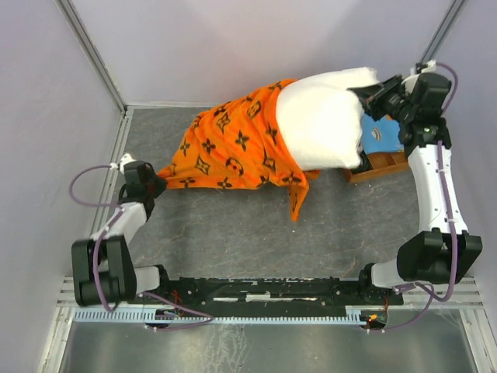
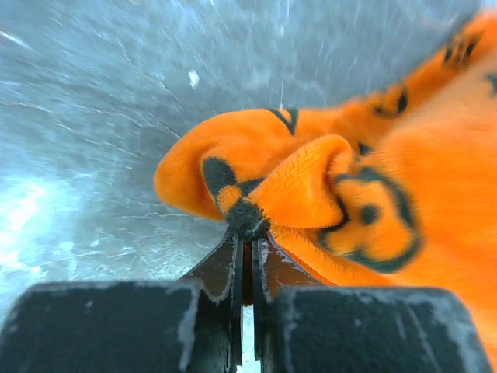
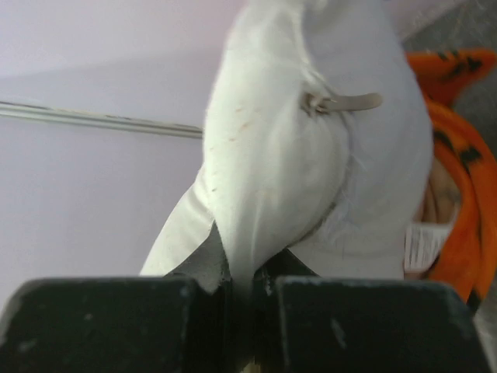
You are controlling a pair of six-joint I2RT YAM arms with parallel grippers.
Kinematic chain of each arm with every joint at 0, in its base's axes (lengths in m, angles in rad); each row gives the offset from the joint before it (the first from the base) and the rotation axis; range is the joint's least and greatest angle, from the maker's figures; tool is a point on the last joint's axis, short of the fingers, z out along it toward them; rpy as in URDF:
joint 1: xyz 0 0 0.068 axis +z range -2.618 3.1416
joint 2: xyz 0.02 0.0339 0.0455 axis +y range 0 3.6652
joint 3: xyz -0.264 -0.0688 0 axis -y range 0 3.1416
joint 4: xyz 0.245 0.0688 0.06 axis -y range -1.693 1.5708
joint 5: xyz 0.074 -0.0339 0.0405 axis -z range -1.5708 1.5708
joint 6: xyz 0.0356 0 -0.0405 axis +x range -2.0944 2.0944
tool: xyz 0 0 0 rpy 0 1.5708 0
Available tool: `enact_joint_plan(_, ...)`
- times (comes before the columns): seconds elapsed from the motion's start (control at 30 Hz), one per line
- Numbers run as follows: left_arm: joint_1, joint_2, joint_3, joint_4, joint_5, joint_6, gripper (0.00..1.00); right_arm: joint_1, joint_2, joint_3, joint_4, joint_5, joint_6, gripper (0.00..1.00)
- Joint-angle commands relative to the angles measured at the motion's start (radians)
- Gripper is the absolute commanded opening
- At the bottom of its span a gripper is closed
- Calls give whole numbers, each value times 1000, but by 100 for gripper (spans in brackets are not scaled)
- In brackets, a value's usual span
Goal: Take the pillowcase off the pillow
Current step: Remove the pillow from the pillowcase.
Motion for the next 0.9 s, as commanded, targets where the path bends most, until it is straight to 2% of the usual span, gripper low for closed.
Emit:
enact_joint_plan(0.0, 95, -210, -53, -104, -257, -98, 3, -124, 17, 286, 308, 11, 166, 2)
enact_joint_plan(0.1, 116, -335, -89, -171, -332, -137, 3, -145, 50, 362, 273, 20, 158, 2)
enact_joint_plan(0.2, 116, -494, -120, -213, -377, -164, 3, -151, 73, 310, 314, -7, 218, 2)
enact_joint_plan(0.3, 115, -710, -148, -176, -259, -74, 3, -138, 55, 155, 404, -36, 253, 2)
enact_joint_plan(0.33, 114, -774, -150, -153, -197, -44, 11, -127, 36, 127, 403, -26, 230, 2)
enact_joint_plan(0.37, 114, -820, -150, -133, -133, -21, 30, -115, 18, 83, 373, -14, 188, 2)
enact_joint_plan(0.43, 113, -855, -121, -131, -65, 2, 80, -89, -15, 40, 300, 9, 104, 2)
enact_joint_plan(0.47, 113, -845, -80, -143, -36, 19, 99, -80, -29, 19, 270, 15, 72, 2)
enact_joint_plan(0.6, 113, -698, 70, -172, 93, 61, 99, -64, -61, -33, 224, -7, -4, 2)
enact_joint_plan(0.73, 105, -431, 199, -99, 358, 100, 99, -52, -71, -71, 206, -43, -38, 2)
enact_joint_plan(0.8, 67, -274, 261, -84, 460, 110, 99, -34, -81, -89, 207, -45, -48, 2)
enact_joint_plan(0.87, -10, -156, 297, -59, 465, 131, 100, -13, -89, -100, 203, -42, -60, 2)
